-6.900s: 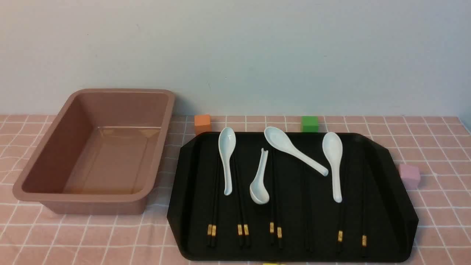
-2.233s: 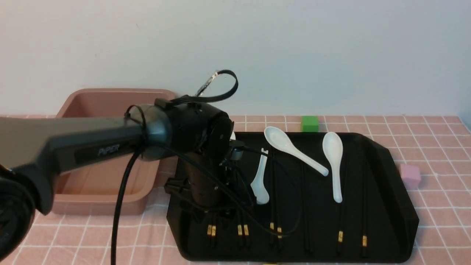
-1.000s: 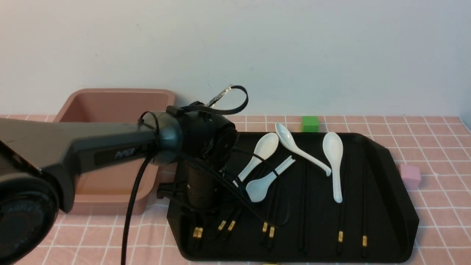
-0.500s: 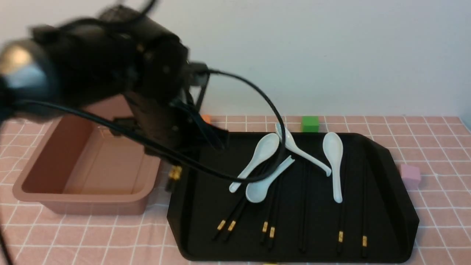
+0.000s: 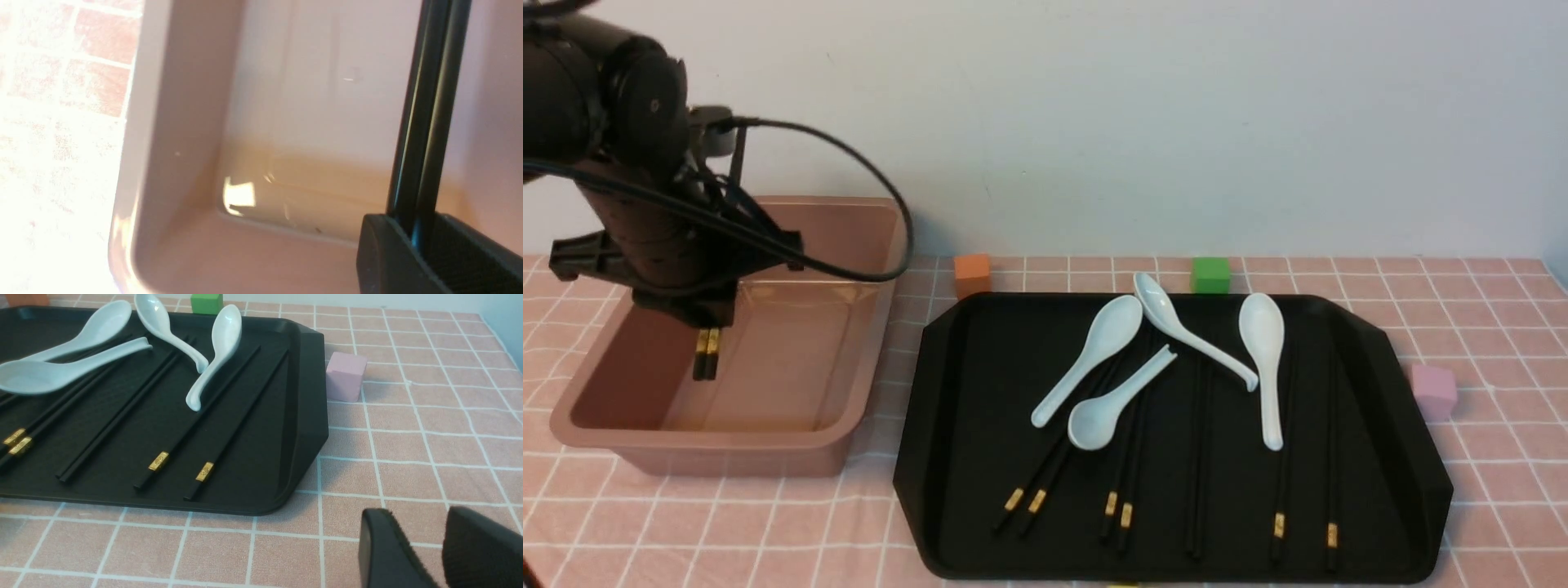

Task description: On pink tablecloth take chopsticks from black tray and put them in box.

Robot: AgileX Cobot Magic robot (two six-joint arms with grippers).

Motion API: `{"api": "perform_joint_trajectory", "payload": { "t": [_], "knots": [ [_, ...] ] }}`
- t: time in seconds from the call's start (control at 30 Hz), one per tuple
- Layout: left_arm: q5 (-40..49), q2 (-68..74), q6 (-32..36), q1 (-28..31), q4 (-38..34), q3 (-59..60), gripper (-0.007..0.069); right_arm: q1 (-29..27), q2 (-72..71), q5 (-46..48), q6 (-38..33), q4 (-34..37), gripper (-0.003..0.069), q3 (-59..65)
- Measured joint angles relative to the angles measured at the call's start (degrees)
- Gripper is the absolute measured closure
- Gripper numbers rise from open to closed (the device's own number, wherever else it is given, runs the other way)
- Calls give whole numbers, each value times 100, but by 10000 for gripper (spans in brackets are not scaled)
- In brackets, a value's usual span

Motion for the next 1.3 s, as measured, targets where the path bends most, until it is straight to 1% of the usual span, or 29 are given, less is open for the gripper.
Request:
{"api": "perform_joint_trajectory", "payload": {
  "t": [0.17,0.27,0.43,0.5,0.57,0.6,0.63,0.67,0.73,0.8,0.83,0.87,0.9,0.93,1.0,1.03,1.07,1.1,1.17,1.27,1.3],
  "knots": [
    [-151,428,119,33,32,4,496,0,0,0,0,0,419,0],
    [-195,539,146,33,49,4,433,0,0,0,0,0,419,0],
    [-213,473,146,40,41,4,277,0,0,0,0,0,419,0],
    [-213,364,166,45,-109,4,237,0,0,0,0,0,419,0],
    [-151,150,328,44,-347,4,226,0,0,0,0,0,419,0],
    [-105,-9,456,44,-565,4,232,0,0,0,0,0,419,0],
    [-105,-43,482,44,-565,10,234,0,0,0,0,0,419,0],
    [-61,-327,662,44,-863,20,264,0,0,0,0,0,419,0],
    [-103,-890,947,38,-1342,96,347,0,0,0,0,0,419,0],
    [-255,-1448,1210,-27,-1640,261,456,0,0,0,0,0,419,0],
    [-301,-1648,1265,-49,-1682,307,480,0,0,0,0,0,419,0],
    [-449,-2067,1435,-153,-1769,474,550,0,0,0,0,0,419,0],
    [-583,-2429,1521,-253,-1821,645,602,0,0,0,0,0,419,0],
    [-776,-2871,1592,-385,-1870,930,638,0,0,0,0,0,419,0],
    [-979,-3465,1636,-562,-1907,1322,638,0,0,0,0,0,419,0],
    [-1134,-3992,1648,-700,-1921,1724,638,0,0,0,0,0,419,0],
    [-1134,-4068,1648,-717,-1921,1724,638,0,0,0,0,0,419,0],
    [-1314,-4605,1648,-815,-1930,2253,638,0,0,0,0,0,419,0],
    [-1506,-5320,1635,-872,-1965,2842,638,0,0,0,0,0,419,0],
    [-2051,-6734,1460,-890,-2031,4179,638,0,0,0,0,0,419,0],
    [-2124,-6818,1450,-890,-2049,4332,638,0,0,0,0,0,419,0]
  ]
}}
